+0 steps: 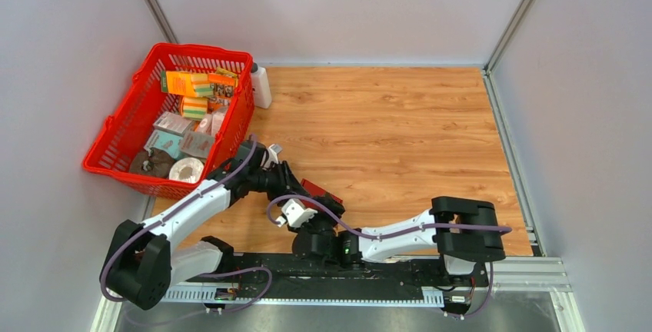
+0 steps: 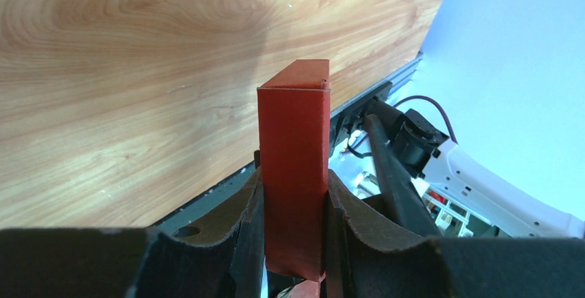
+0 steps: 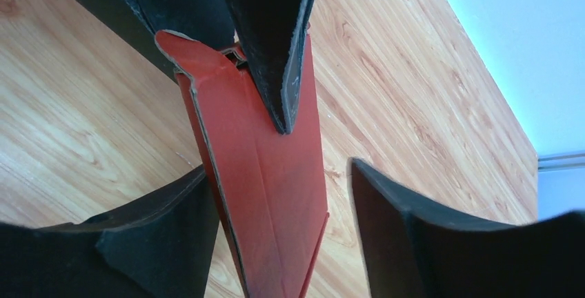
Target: Fold the paper box
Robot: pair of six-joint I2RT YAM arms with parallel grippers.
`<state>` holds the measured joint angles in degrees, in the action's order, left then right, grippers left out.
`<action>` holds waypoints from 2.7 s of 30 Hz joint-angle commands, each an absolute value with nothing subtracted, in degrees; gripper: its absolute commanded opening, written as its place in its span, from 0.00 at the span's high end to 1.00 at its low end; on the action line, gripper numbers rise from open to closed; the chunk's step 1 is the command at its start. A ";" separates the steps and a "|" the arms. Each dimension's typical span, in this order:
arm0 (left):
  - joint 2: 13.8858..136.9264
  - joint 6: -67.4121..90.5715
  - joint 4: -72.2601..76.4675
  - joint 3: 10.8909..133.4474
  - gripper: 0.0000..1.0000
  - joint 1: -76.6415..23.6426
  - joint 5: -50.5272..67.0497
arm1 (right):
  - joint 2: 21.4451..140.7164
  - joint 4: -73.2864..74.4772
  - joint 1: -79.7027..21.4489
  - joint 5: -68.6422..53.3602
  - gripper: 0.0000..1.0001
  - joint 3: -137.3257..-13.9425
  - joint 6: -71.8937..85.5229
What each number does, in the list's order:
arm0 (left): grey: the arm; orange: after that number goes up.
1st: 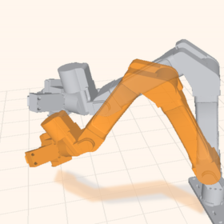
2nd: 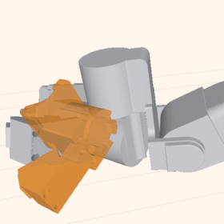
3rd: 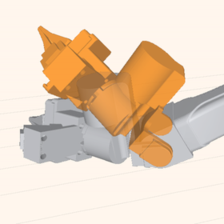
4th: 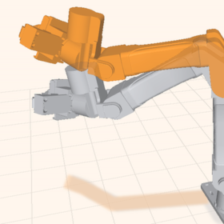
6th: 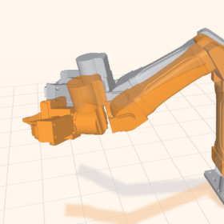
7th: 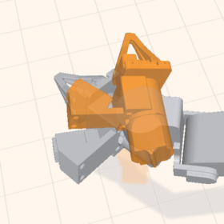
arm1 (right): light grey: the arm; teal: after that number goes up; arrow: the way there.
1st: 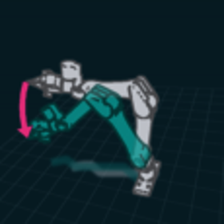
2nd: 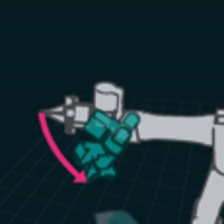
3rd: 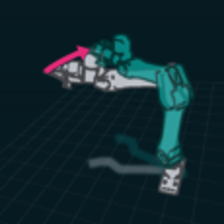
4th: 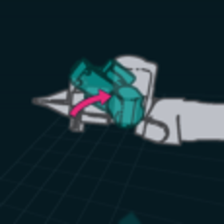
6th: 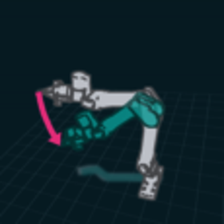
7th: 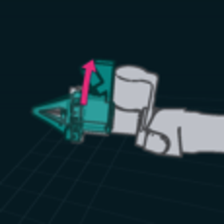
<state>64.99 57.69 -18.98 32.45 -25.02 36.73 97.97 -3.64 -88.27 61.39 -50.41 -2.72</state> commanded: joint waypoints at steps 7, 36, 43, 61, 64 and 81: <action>60.48 64.15 -14.77 31.21 0.74 -24.70 39.90 | 86.58 -15.03 -87.28 61.09 0.57 -41.67 -3.87; 41.54 29.54 -18.03 33.75 0.40 -36.12 11.79 | 83.32 6.68 -58.98 -2.63 0.73 -45.35 17.32; 50.88 23.29 -4.68 34.89 0.45 -37.53 9.57 | 80.60 2.30 -55.55 -8.34 0.74 -41.58 17.67; 67.49 16.00 -1.58 40.34 0.55 -37.71 21.09 | 80.51 0.97 -54.58 -10.81 0.76 -40.78 17.84; 69.87 15.56 -2.72 41.31 0.59 -37.71 21.53 | 80.16 0.70 -54.58 -10.72 0.76 -40.43 17.93; 74.00 16.35 -0.35 41.83 0.72 -38.49 24.53 | 80.07 0.53 -54.49 -11.08 0.77 -40.43 17.93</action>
<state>73.43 17.61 -2.98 39.18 -37.74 23.55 81.30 2.72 -54.68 -10.63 -40.32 17.41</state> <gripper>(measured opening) 0.316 0.317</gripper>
